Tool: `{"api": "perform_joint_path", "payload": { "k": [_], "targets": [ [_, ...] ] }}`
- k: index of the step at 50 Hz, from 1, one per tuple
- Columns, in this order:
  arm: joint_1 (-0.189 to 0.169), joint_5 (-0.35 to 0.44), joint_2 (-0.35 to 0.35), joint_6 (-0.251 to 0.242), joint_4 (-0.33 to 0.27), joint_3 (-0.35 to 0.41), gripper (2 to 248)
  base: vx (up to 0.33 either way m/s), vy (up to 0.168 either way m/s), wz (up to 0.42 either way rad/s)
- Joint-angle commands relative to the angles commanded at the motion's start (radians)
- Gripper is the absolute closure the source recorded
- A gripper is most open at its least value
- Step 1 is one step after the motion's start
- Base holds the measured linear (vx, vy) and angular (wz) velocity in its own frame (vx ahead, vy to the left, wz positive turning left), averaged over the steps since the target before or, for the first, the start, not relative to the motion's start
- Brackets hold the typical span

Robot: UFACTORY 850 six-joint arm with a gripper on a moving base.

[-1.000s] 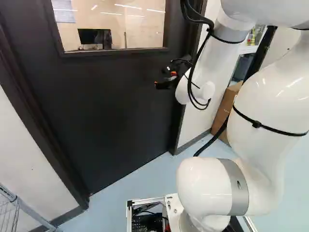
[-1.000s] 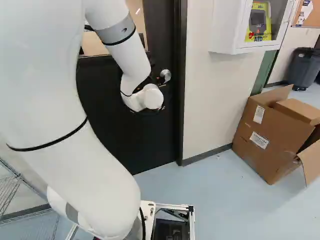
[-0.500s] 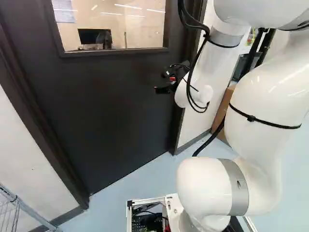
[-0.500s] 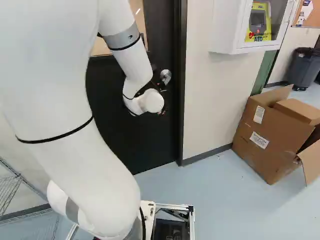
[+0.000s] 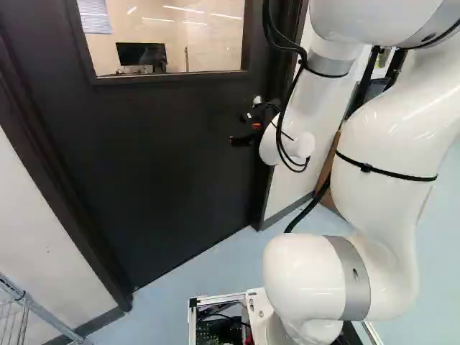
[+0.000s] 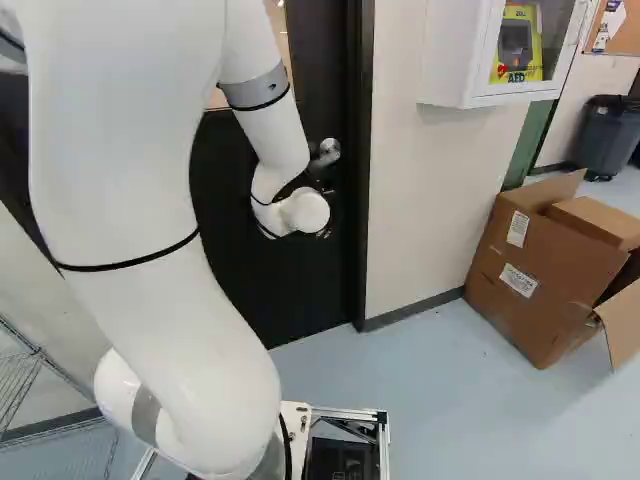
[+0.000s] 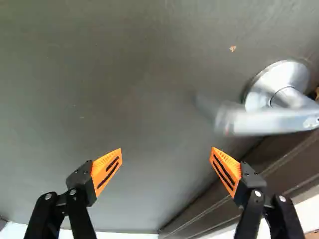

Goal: Open the door and move inside

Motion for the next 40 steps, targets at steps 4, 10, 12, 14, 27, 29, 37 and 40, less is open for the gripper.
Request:
{"api": "perform_joint_path", "payload": {
  "k": [4,10,12,14,27,29,37,40],
  "targets": [
    [0.0,0.0,-0.01,0.0,0.0,-0.001,3,0.0,0.0,0.0],
    [0.0,0.0,-0.027,0.0,0.0,-0.002,3,0.0,0.0,0.0],
    [0.0,0.0,-0.032,0.0,0.0,-0.003,3,0.0,0.0,0.0],
    [0.0,0.0,-0.037,0.0,0.0,-0.003,3,0.0,0.0,0.0],
    [0.0,0.0,-0.059,0.0,0.0,-0.007,3,0.0,0.0,0.0],
    [0.0,0.0,-0.06,0.0,0.0,-0.008,3,0.0,0.0,0.0],
    [0.002,0.0,-0.074,0.0,0.0,-0.023,3,0.0,0.0,0.0],
    [0.003,0.0,-0.079,0.0,0.0,-0.03,3,0.0,0.0,0.0]
  ]
}}
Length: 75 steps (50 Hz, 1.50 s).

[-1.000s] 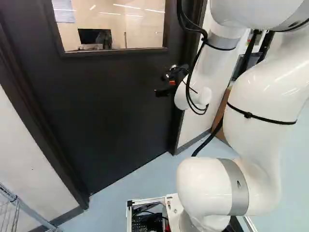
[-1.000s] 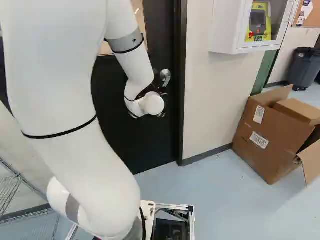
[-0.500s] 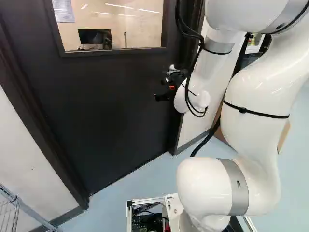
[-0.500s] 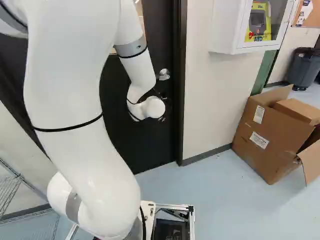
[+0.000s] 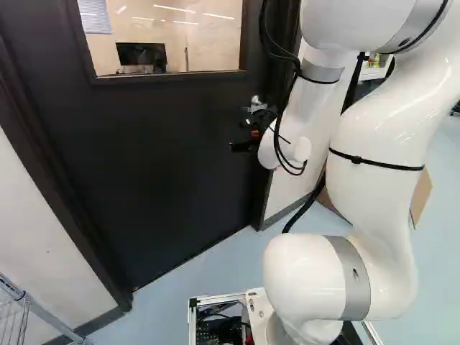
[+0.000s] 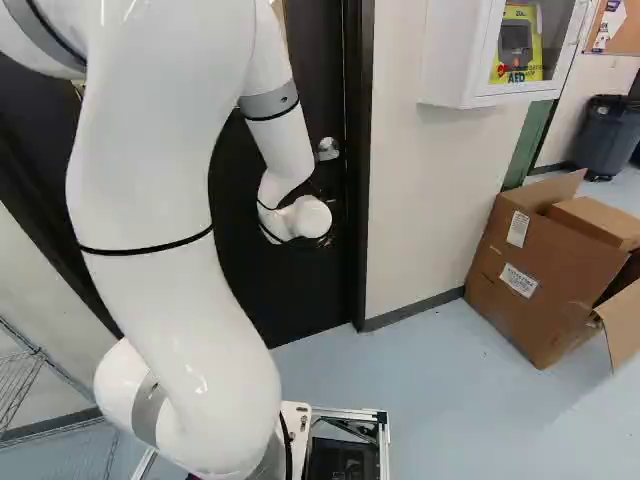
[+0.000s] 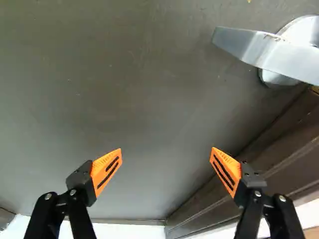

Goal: Open the door and move inside

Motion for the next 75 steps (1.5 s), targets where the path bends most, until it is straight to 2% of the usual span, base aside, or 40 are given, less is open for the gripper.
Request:
{"api": "perform_joint_path", "payload": {
  "k": [27,75],
  "targets": [
    [0.01,0.0,-0.054,0.0,0.0,-0.066,3,0.0,0.0,0.0],
    [0.077,0.0,-0.201,0.0,-0.021,-0.251,3,0.0,0.0,0.0]
  ]
}}
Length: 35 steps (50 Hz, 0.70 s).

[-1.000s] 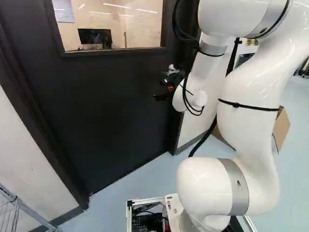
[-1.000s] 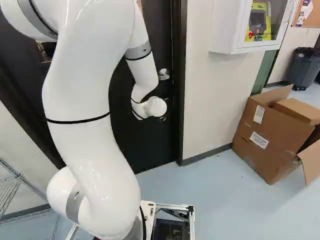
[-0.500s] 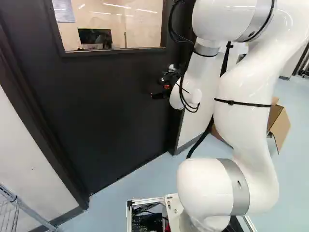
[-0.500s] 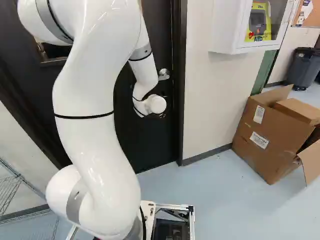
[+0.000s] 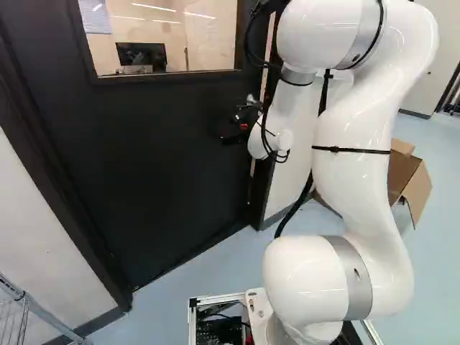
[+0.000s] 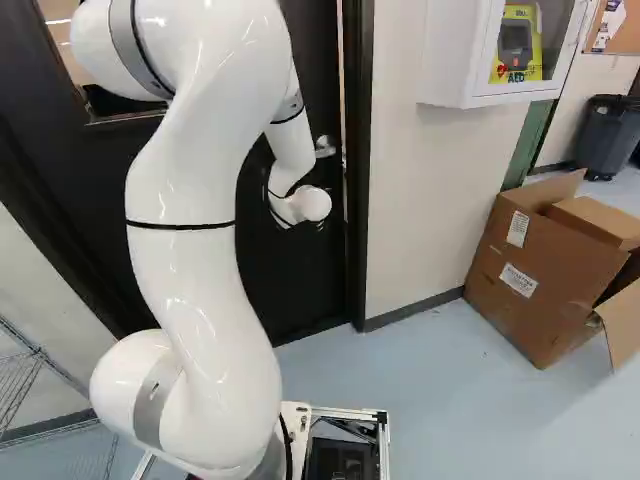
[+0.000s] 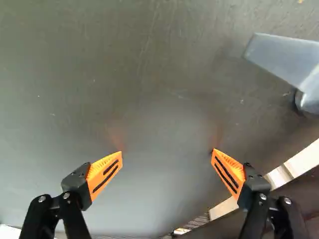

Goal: Open the door and move inside

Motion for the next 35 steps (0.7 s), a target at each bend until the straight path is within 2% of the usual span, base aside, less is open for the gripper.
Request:
{"api": "perform_joint_path", "payload": {
  "k": [35],
  "targets": [
    [0.052,0.0,-0.116,0.0,0.0,-0.156,3,0.0,0.0,0.0]
  ]
}}
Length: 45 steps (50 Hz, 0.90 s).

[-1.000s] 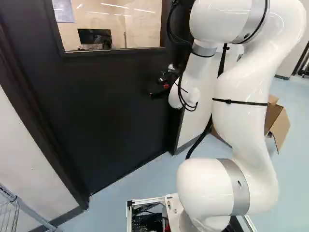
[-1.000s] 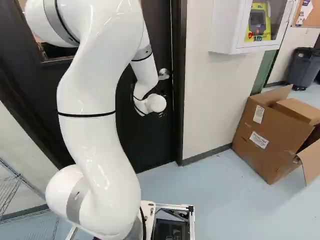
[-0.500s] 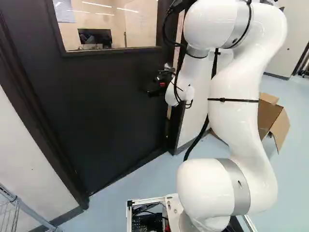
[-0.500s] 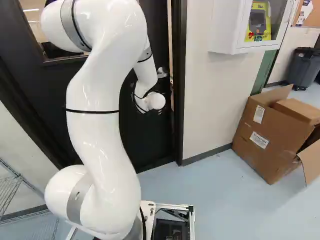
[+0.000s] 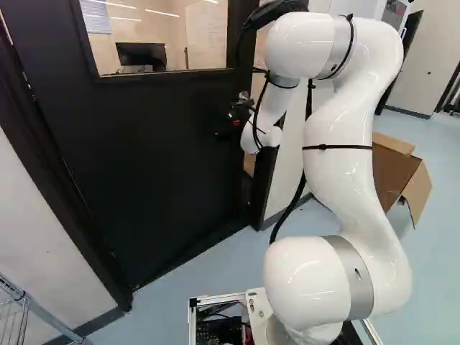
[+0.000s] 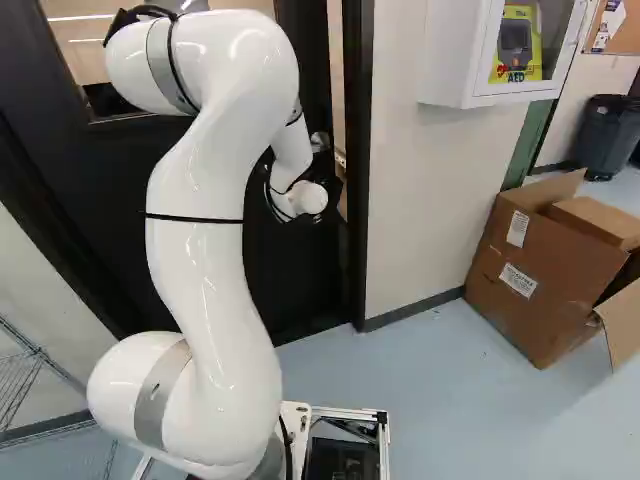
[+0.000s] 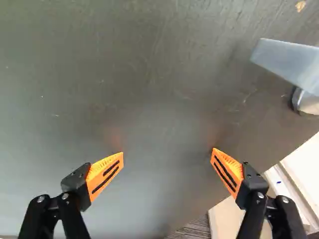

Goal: Open the door and move inside

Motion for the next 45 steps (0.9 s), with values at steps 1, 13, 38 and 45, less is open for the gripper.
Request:
{"api": "perform_joint_path", "payload": {
  "k": [1,13,38,45],
  "targets": [
    [0.002,0.0,-0.003,0.0,0.0,-0.005,3,0.0,0.0,0.0],
    [0.02,0.0,-0.046,0.0,0.0,-0.064,3,0.0,0.0,0.0],
    [0.057,0.0,-0.142,0.0,0.0,-0.198,3,0.0,0.0,0.0],
    [0.068,0.0,-0.17,0.0,0.0,-0.239,3,0.0,0.0,0.0]
  ]
}}
